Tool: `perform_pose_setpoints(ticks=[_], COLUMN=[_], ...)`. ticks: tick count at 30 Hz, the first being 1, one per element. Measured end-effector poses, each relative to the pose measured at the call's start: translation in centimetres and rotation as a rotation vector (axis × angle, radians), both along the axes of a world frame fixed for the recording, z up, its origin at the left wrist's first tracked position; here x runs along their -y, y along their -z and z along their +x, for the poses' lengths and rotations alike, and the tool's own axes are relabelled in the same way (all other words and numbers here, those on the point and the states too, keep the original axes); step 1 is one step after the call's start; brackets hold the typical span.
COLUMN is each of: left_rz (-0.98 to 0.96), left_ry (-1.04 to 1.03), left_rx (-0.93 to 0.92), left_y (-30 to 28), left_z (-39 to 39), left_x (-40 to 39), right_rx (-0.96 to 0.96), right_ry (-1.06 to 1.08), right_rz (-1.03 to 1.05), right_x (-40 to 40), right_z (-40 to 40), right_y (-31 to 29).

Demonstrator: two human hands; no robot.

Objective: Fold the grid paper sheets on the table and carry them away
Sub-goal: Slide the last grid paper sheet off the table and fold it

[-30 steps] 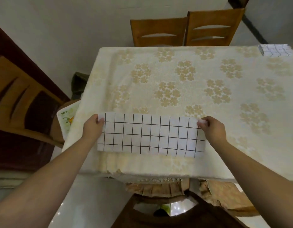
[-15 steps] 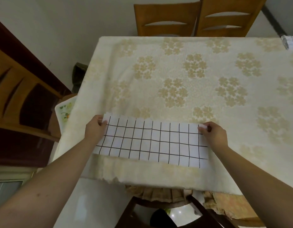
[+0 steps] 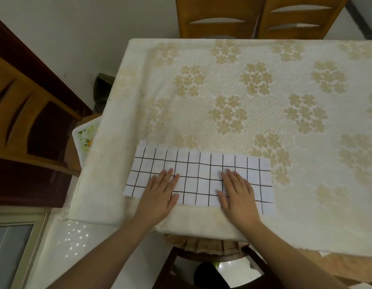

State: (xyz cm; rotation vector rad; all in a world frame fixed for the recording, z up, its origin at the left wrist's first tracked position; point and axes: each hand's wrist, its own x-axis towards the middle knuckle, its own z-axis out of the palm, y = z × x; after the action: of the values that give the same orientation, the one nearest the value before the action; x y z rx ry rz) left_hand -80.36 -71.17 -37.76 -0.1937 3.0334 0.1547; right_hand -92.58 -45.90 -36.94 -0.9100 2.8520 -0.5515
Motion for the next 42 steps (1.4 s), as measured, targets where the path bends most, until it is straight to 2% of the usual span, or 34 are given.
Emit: perform_pose_setpoints(ticks=[4, 8, 15, 19, 26, 31, 35, 37, 39, 41, 42], left_rz=[-0.026, -0.012, -0.015, 0.012, 0.021, 0.018, 0.091, 0.181, 0.308, 0.4, 0.445], left_ry=[0.012, 0.025, 0.05, 0.053, 0.062, 0.028, -0.213, -0.439, -0.758, -1.025, -1.082], left_rx=[0.057, 0.073, 0.08, 0.07, 0.026, 0.069, -0.001, -0.163, -0.251, -0.195, -0.142], left_y=[0.2, 0.2, 0.4, 0.8, 0.8, 0.6, 0.3, -0.6, -2.0, -2.8, -3.0], left_z=[-0.6, -1.1, -1.6, -1.9, -2.0, -1.8, -1.7, -1.4, -0.7, 0.4, 1.0], left_x=[0.5, 1.0, 2.4, 4.0, 7.0, 8.3, 7.7, 7.5, 7.2, 7.5, 7.6], right_rx=[0.024, 0.045, 0.072, 0.124, 0.103, 0.085, 0.075, 0.099, 0.075, 0.076, 0.125], right_ry=[0.01, 0.059, 0.111, 0.071, 0.076, 0.104, 0.137, 0.216, 0.352, 0.544, 0.647], right_rz=[0.17, 0.239, 0.268, 0.299, 0.274, 0.286, 0.23, 0.124, -0.002, -0.084, -0.099], right_x=[0.6, 0.4, 0.1, -1.3, -3.1, -4.6, -5.5, -5.7, -5.8, -5.9, -6.0], right_z=[0.5, 0.5, 0.6, -0.1, -0.6, -0.8, -0.8, -0.9, -0.8, -0.7, -0.6], right_y=[1.1, 1.4, 1.3, 1.1, 1.1, 0.9, 0.6, 0.2, -0.4, -1.3, -1.7])
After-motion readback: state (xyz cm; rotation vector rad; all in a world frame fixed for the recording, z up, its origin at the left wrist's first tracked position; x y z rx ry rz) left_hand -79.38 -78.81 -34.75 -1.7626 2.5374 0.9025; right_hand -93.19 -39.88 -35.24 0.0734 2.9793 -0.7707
